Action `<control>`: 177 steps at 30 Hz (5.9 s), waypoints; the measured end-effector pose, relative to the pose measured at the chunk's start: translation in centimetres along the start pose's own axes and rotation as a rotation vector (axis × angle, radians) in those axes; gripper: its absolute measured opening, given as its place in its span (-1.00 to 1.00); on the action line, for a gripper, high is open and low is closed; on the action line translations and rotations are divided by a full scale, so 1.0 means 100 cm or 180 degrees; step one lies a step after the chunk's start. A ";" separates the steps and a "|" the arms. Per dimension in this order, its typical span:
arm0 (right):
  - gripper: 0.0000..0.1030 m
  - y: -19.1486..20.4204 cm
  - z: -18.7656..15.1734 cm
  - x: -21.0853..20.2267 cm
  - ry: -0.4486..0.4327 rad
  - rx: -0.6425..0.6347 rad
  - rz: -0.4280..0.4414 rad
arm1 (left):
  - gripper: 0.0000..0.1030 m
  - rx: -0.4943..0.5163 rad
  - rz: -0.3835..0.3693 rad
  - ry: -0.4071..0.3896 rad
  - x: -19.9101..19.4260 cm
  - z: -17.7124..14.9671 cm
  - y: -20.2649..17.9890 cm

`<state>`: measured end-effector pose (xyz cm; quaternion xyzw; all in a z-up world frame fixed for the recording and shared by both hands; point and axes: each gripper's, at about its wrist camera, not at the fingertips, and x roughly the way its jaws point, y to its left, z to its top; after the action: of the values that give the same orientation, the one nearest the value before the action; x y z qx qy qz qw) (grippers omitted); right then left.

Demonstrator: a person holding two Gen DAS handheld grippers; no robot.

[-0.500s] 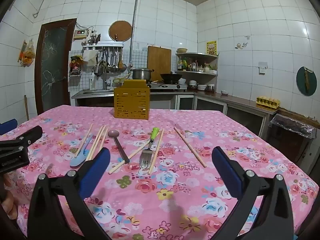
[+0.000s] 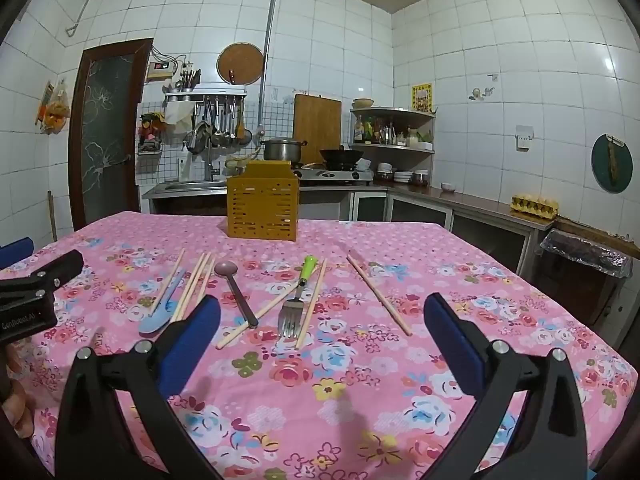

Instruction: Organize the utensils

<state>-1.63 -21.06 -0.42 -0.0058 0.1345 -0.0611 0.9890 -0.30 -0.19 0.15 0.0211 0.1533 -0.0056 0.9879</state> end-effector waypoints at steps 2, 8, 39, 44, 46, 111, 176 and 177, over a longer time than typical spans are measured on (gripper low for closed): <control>0.92 -0.001 -0.001 0.000 -0.0002 0.0002 0.0000 | 0.90 -0.0001 0.0000 -0.0001 -0.001 0.001 0.000; 0.92 -0.003 0.001 -0.003 -0.0011 0.0012 0.0008 | 0.90 -0.0011 0.0008 -0.0013 0.002 -0.001 0.003; 0.92 -0.004 0.000 -0.002 0.0008 0.0049 0.0005 | 0.90 0.0011 -0.0012 -0.0036 -0.002 0.001 0.003; 0.92 -0.004 -0.001 -0.002 0.0003 0.0055 0.0005 | 0.90 0.0008 -0.0020 -0.0037 -0.001 0.001 0.003; 0.92 -0.004 0.000 -0.002 0.0006 0.0055 0.0004 | 0.90 0.0009 -0.0021 -0.0039 -0.001 0.002 0.003; 0.93 -0.016 0.070 0.107 0.0525 0.0077 0.0036 | 0.90 0.0086 -0.0263 0.0515 0.100 0.071 0.006; -0.68 -0.055 0.041 0.349 0.2213 -0.0070 0.0401 | -0.80 0.0052 -0.0406 0.2317 0.332 0.052 -0.001; -0.68 -0.056 0.042 0.352 0.2240 -0.0050 0.0405 | -0.80 0.0057 -0.0406 0.2317 0.332 0.052 -0.001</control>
<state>32.48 -30.91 -5.57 0.0164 0.4675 0.0033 0.8838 32.93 -0.68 -4.98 0.0207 0.4957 -0.0605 0.8662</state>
